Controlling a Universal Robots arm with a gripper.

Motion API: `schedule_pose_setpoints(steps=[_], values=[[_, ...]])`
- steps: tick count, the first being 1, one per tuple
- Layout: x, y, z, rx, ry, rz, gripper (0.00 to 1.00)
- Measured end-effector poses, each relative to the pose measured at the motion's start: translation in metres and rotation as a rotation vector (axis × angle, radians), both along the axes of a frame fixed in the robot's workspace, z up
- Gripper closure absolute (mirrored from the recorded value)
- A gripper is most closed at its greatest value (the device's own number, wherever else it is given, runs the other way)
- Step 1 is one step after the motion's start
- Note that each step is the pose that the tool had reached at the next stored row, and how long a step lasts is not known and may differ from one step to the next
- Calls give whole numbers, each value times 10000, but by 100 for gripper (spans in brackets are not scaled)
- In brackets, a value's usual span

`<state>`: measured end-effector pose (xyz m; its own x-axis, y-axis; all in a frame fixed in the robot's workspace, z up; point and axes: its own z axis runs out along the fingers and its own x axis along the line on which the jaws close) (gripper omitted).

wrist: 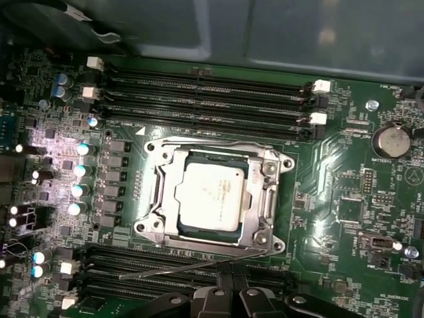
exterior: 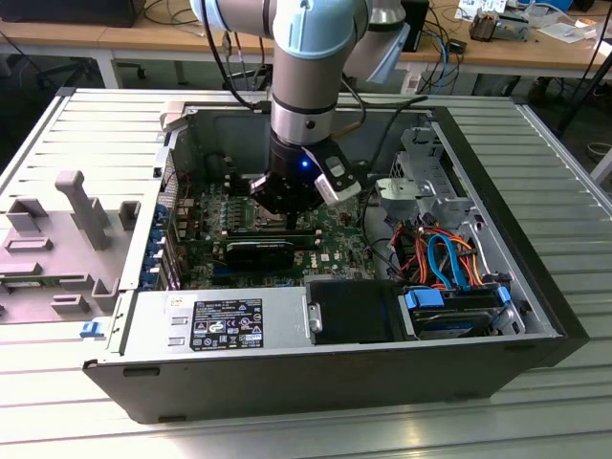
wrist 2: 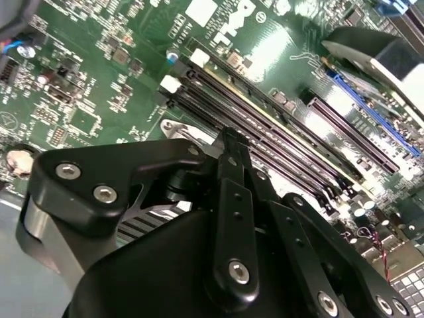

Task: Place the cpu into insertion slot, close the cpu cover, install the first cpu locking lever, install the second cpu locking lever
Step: 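Install the second cpu locking lever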

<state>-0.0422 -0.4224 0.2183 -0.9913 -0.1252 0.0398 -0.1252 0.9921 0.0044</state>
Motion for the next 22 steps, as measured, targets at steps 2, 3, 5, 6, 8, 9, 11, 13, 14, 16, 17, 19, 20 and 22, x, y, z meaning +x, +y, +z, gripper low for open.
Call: schedule_pose_setpoints(steps=[2,3,5,6,8,9,11,13,14,16,17,19,20,22], values=[[-21,0,-7,0,0,0,89],[-34,0,-12,0,0,0,89],[-79,0,-22,2,-5,1,89],[-93,1,-25,2,-7,1,89],[-120,1,-28,2,-10,-1,89],[-130,0,-29,1,-9,0,89],[-154,1,-32,1,-10,1,89],[-182,0,-35,1,-13,0,89],[-207,1,-37,2,-15,0,89],[-244,1,-40,1,-18,0,89],[-253,1,-41,1,-18,0,89],[-277,1,-44,1,-19,0,89],[-294,0,-47,1,-19,0,89],[-325,0,-52,1,-20,0,89]])
